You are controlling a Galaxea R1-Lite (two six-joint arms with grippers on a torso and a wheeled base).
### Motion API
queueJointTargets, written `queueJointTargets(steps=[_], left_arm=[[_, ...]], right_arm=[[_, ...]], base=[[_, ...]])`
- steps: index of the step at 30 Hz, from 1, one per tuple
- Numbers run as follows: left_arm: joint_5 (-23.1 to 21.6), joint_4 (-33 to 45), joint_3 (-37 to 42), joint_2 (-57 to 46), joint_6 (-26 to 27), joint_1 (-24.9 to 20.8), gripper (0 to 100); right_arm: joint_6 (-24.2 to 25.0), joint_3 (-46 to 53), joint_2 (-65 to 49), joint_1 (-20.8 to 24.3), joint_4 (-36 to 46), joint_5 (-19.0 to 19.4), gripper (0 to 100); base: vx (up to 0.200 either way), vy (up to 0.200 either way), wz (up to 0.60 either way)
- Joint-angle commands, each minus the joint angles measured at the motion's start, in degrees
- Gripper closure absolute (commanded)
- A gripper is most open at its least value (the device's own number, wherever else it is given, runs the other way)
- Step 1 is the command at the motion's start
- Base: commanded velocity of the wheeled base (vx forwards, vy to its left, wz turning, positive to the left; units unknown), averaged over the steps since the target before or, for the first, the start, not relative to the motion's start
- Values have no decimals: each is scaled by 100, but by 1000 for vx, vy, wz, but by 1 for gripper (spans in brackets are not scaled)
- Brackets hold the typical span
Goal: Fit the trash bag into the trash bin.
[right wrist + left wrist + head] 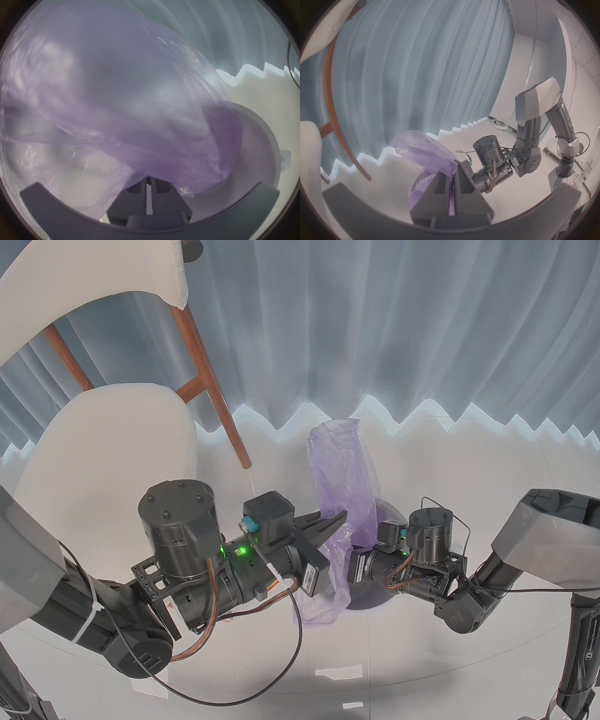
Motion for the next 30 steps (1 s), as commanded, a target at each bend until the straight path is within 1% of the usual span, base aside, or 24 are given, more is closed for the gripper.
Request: queueJointTargets(steps=[1, 2, 5, 6, 8, 9, 10, 11, 12, 13, 14, 15, 17, 18, 19, 20, 21, 24, 27, 29, 30], left_arm=[[1, 0, 106, -11, 1, 24, 100], [1, 0, 106, -11, 1, 24, 100], [1, 0, 176, -20, 10, 33, 100], [1, 0, 176, -20, 10, 33, 100], [1, 0, 194, -11, 27, 50, 100], [1, 0, 194, -11, 27, 59, 100], [-8, 0, 238, -2, 54, 68, 100], [-8, -9, 247, 6, 54, 68, 100], [-8, -9, 247, 15, 62, 59, 100], [-8, -9, 247, 15, 62, 59, 100], [-17, -9, 255, 33, 71, 41, 100], [-17, -9, 255, 42, 71, 15, 100], [-34, 0, 291, 94, 80, -29, 100], [-34, 0, 291, 94, 80, -29, 100], [-43, -9, 343, 138, 80, -170, 100], [-43, -9, 370, 147, 80, -249, 100], [-43, -9, 370, 147, 80, -249, 100], [-52, -9, 589, 173, 89, -635, 100], [-52, -18, 677, 235, 80, -838, 100], [-52, -18, 695, 235, 80, -864, 100], [-52, -9, 765, 235, 80, -917, 100]], right_arm=[[-16, 112, -73, -93, 14, 15, 100], [-16, 112, -73, -93, 14, 15, 100], [2, 666, -407, -66, 49, 103, 100], [2, 666, -407, -66, 49, 103, 100], [19, 1369, -820, -5, 66, 428, 100], [19, 1404, -837, -5, 66, 445, 100], [19, 1870, -1163, -5, 66, 718, 100], [19, 2151, -1365, -5, 66, 867, 100], [28, 2380, -1541, -5, 66, 964, 100], [28, 2380, -1541, -5, 66, 964, 100], [54, 2846, -1901, -58, 58, 1105, 100], [63, 3004, -2006, -93, 49, 1122, 100], [98, 3232, -2138, -312, -4, 1105, 100], [98, 3232, -2138, -312, -4, 1105, 100], [107, 3285, -2226, -646, -48, 1105, 100], [116, 3268, -2261, -805, -65, 1105, 100], [116, 3268, -2261, -805, -65, 1105, 100], [116, 3030, -2253, -1587, -83, 1131, 100], [28, 2714, -1927, -2053, -118, 1113, 100], [2, 2635, -1813, -2114, -180, 1105, 100], [-113, 2424, -1541, -2211, -540, 1087, 100]], base=[[0, 0, 0], [0, 0, 0], [0, 0, 0], [0, 0, 0], [0, 0, 0], [0, 0, 0], [0, 0, 0], [0, 0, 0], [0, 0, 0], [0, 0, 0], [0, 0, 0], [0, 0, 0], [0, 0, 0], [0, 0, 0], [0, 0, 0], [0, 0, 0], [0, 0, 0], [0, 0, 0], [0, 0, 0], [0, 0, 0], [0, 0, 0]])
